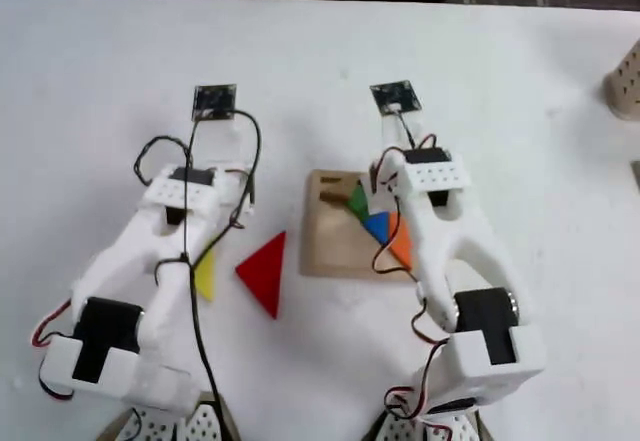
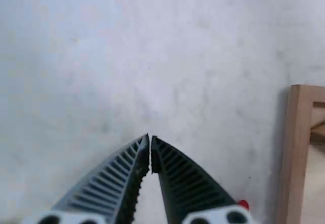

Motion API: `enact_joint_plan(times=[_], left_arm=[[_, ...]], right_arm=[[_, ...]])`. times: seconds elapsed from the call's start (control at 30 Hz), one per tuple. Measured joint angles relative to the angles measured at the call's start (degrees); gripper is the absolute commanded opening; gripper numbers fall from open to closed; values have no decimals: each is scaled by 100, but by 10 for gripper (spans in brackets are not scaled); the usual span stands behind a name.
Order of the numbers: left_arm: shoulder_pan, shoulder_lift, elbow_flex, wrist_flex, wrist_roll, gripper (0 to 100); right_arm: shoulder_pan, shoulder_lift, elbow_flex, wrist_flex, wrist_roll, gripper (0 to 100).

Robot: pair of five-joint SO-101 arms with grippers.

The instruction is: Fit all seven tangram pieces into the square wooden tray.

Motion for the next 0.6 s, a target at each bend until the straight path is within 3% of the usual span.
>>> enact_joint_plan(times=[0.27, 0.6], left_arm=[[0, 0, 0, 0, 0, 23], [0, 0, 0, 0, 0, 23]], right_arm=[[-255, -9, 0, 0, -9, 18], [-1002, -9, 18, 0, -633, 18]])
